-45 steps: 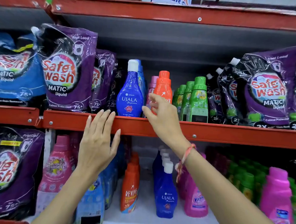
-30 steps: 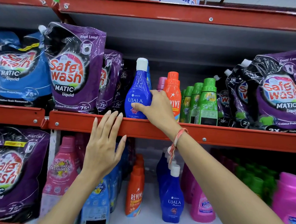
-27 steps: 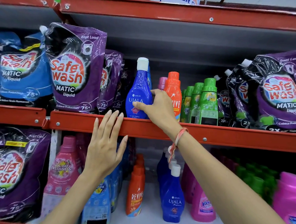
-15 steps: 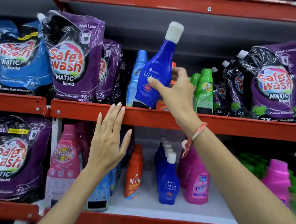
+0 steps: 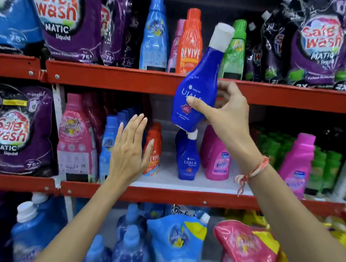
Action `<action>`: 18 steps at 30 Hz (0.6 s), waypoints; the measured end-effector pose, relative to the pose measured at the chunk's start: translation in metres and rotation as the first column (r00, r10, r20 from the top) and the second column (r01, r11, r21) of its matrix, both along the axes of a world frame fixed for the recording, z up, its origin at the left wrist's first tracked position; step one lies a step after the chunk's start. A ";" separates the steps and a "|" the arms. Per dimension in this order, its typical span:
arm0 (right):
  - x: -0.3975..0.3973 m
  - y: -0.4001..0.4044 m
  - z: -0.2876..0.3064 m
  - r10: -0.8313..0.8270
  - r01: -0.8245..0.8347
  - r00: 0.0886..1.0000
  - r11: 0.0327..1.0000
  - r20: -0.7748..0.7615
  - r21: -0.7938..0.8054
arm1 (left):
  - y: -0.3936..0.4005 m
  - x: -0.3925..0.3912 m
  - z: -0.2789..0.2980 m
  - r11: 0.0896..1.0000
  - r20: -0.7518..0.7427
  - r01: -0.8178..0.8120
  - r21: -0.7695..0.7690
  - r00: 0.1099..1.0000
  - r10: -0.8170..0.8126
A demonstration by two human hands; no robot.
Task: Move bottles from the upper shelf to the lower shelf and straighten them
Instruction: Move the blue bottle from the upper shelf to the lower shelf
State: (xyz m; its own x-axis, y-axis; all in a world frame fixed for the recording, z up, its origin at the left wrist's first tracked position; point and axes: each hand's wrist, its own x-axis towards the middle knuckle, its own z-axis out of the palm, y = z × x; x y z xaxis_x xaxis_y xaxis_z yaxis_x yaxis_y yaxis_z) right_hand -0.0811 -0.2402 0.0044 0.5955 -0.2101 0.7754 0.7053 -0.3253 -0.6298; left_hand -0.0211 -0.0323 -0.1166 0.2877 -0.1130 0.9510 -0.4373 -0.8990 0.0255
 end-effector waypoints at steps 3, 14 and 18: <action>0.006 -0.008 -0.028 -0.030 0.029 0.998 1.000 -0.054 -0.011 | -0.001 0.003 -0.020 1.000 -0.061 0.002 0.002 0.998 -0.002; 0.054 -0.023 -0.124 -0.152 0.118 0.957 0.982 -0.249 -0.149 | 0.000 0.017 -0.105 0.999 -0.388 -0.046 0.002 0.921 0.044; 0.066 -0.027 -0.141 -0.170 0.119 0.942 0.975 -0.289 -0.186 | 0.001 0.016 -0.112 0.999 -0.412 -0.040 0.000 0.910 0.037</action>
